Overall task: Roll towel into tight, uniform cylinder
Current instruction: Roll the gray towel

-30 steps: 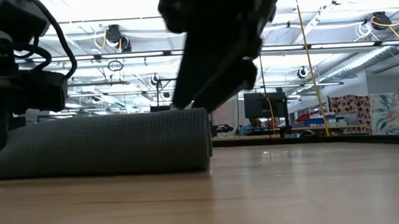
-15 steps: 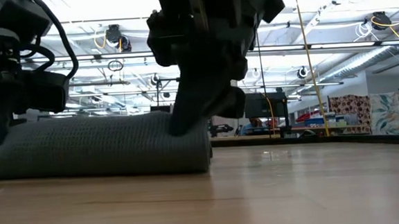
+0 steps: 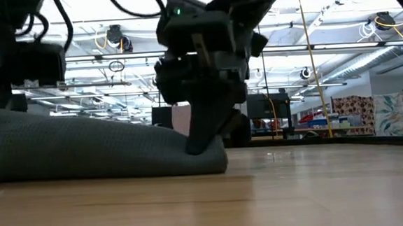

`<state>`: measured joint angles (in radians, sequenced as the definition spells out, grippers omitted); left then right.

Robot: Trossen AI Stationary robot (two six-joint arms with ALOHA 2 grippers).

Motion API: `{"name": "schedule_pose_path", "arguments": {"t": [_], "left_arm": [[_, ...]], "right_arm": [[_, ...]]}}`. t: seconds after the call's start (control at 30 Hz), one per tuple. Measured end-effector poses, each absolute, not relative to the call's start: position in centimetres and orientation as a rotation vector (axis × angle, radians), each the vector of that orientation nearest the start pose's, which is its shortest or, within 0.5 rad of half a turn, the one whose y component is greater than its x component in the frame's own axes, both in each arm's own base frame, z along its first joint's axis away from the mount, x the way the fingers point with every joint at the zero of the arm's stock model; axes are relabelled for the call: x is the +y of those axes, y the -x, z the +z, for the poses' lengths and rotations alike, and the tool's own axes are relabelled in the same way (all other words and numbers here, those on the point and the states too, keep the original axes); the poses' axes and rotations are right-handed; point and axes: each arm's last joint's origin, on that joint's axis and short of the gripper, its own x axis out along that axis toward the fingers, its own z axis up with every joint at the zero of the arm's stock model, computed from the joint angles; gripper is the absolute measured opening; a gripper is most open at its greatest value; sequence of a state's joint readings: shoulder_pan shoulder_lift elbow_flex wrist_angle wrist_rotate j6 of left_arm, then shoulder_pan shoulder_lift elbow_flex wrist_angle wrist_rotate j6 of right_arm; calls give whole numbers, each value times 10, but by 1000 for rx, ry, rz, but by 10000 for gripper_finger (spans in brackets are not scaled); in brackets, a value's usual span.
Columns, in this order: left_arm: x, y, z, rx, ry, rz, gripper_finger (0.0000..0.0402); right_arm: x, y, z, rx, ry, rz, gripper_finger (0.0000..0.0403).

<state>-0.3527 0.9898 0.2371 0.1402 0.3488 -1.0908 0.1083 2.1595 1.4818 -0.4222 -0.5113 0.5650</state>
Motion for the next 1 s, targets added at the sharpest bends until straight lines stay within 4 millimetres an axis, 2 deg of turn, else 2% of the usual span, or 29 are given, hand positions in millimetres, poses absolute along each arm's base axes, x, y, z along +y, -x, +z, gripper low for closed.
{"name": "schedule_pose_path", "arguments": {"t": [0.17,0.23,0.33,0.57,0.73,1.0], "left_arm": [[-70,-155,170,765,963,-332,191],[-75,-154,182,685,835,-373,191],[-86,-153,186,642,636,-364,192],[-103,-150,170,691,482,-318,192],[-104,-148,153,759,358,-175,192],[-105,-150,136,797,176,-107,192]], "right_arm": [[45,-436,124,1257,-829,251,3],[38,-437,122,1263,-873,261,3],[28,-438,120,1262,-908,270,3],[5,-439,121,1246,-998,285,3],[-9,-439,122,1241,-1058,290,2],[-12,-440,123,1238,-1110,281,2]]}}
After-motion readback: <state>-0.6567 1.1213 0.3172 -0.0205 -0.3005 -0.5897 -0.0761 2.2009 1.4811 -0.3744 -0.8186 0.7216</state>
